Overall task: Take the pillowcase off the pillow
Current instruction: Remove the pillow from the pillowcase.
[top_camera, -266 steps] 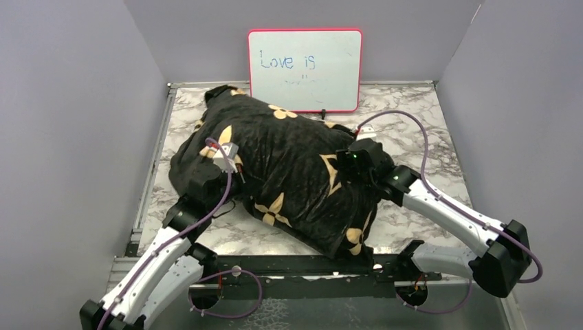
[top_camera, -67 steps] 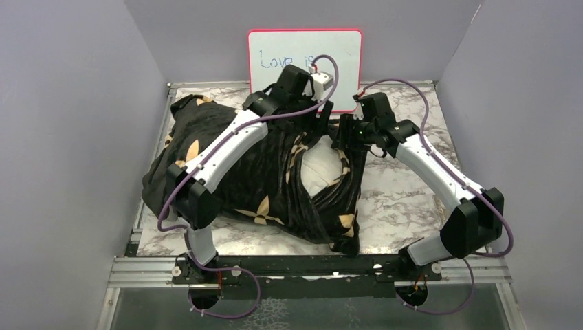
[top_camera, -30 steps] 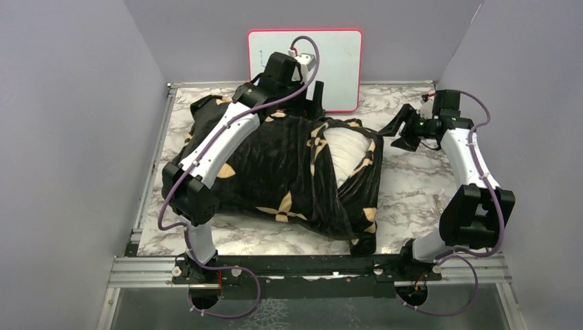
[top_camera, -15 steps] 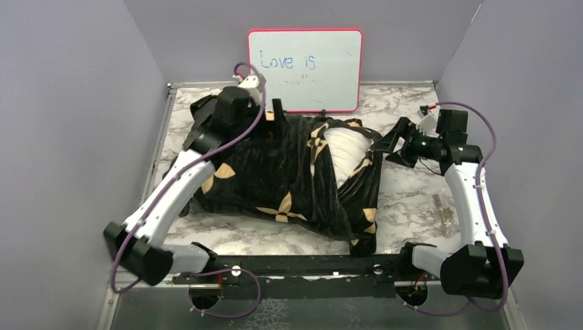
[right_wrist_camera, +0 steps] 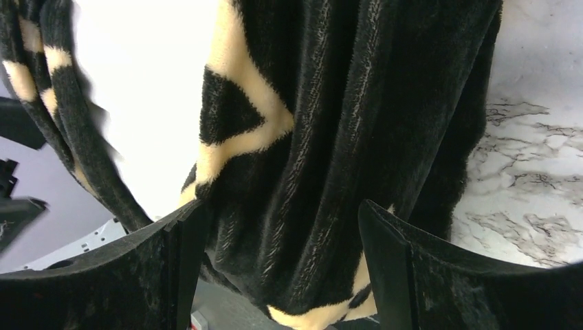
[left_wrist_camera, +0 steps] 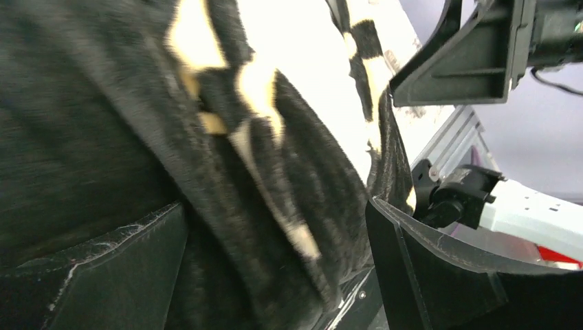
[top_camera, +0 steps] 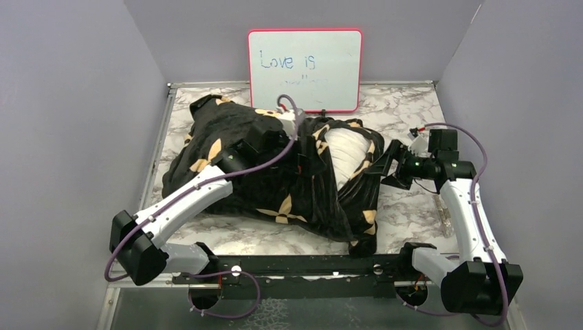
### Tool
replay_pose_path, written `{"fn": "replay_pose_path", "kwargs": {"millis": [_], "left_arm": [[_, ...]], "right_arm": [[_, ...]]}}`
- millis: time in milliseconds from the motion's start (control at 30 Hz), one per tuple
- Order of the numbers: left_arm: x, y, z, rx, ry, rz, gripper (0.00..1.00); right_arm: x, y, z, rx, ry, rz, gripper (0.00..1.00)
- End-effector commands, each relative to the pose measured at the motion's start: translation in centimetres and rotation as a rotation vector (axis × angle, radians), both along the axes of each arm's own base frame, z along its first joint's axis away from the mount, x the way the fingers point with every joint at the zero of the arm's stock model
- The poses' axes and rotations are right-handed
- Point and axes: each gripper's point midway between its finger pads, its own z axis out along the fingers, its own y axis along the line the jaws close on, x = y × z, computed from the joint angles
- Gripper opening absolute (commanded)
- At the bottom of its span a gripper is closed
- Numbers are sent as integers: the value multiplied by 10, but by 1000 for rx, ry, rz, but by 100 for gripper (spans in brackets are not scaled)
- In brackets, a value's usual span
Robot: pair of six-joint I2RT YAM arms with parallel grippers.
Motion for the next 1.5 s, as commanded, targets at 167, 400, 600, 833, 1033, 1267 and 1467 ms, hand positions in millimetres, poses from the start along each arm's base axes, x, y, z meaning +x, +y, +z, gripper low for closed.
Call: {"fn": "replay_pose_path", "kwargs": {"millis": [167,400,600,833,1033,1267,1467], "left_arm": [[-32,-42,-29,168,8,126,92],[-38,-60,-51,306,5,149,88],[-36,-36,-86,500,8,202,61],[-16,11,-84,624,-59,300,0],[26,96,-84,656,6,496,0],[36,148,-78,629,41,558,0],[32,105,-77,456,95,425,0]], "right_arm": [[-14,14,13,31,-51,40,84],[-19,25,5,-31,-7,16,77],[-36,53,-13,-22,38,109,71],[-35,112,-34,-225,49,233,41],[-7,87,-42,-485,20,131,14],[13,47,-36,-617,-23,29,18],[-15,130,2,-202,-38,353,35]]}}
